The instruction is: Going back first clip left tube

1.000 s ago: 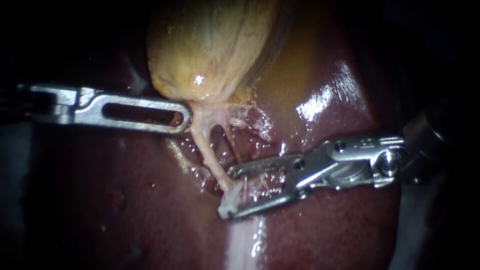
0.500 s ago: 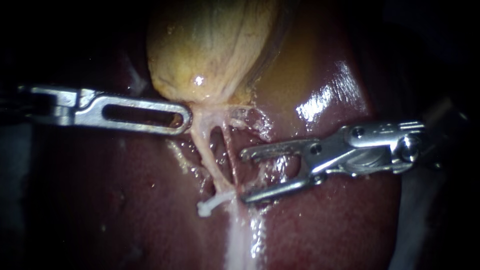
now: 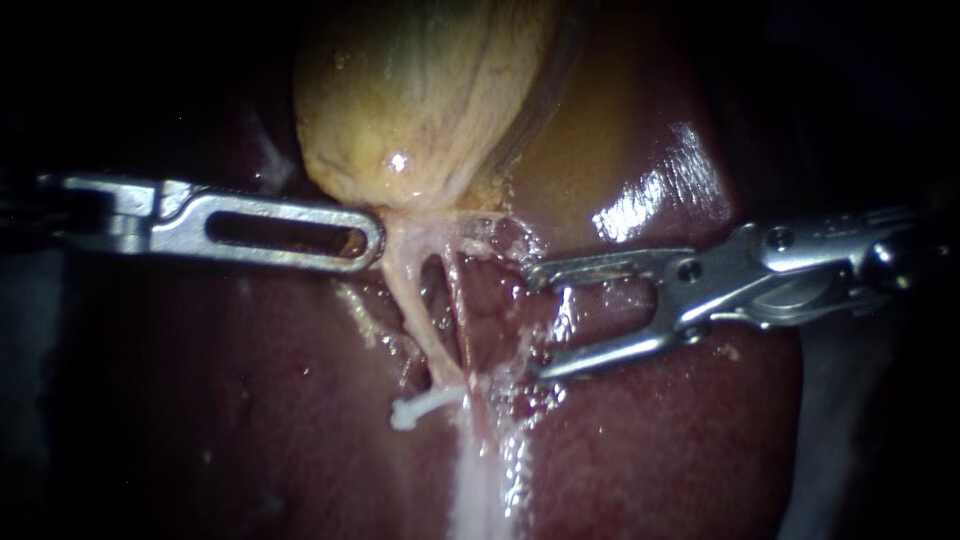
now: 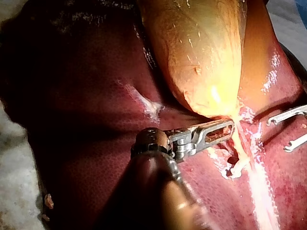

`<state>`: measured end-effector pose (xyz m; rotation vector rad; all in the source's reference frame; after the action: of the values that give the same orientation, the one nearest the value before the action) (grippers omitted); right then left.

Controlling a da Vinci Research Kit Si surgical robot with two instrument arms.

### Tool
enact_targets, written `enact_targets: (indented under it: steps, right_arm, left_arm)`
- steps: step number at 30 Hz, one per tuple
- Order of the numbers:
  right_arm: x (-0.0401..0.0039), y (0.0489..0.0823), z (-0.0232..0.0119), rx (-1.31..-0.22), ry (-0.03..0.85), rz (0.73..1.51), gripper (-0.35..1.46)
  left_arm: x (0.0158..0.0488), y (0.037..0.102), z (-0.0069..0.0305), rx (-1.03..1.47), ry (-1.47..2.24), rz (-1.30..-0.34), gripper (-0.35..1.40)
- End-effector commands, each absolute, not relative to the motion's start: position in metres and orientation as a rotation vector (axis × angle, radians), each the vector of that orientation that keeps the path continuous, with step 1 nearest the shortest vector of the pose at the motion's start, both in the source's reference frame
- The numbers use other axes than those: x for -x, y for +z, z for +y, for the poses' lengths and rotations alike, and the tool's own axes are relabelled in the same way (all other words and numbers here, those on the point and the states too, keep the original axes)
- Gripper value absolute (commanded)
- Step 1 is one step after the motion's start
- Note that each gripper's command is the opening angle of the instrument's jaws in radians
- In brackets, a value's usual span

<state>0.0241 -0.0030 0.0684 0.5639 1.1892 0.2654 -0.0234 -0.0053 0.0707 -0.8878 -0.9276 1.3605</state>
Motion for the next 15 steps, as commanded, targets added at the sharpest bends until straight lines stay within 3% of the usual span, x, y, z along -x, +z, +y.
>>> enact_targets:
  steps: [1,15]
  right_arm:
    - [-0.0237,0.0682,-0.003,-0.56,0.261,1.19,0.5]
    - [-0.022,0.0675,-0.0028,-0.554,0.251,1.192,0.5]
  left_arm:
    - [0.0235,0.0707,-0.0052,0.888,1.36,-0.927,-0.35]
    - [0.0238,0.0715,-0.0054,0.89,1.362,-0.923,-0.35]
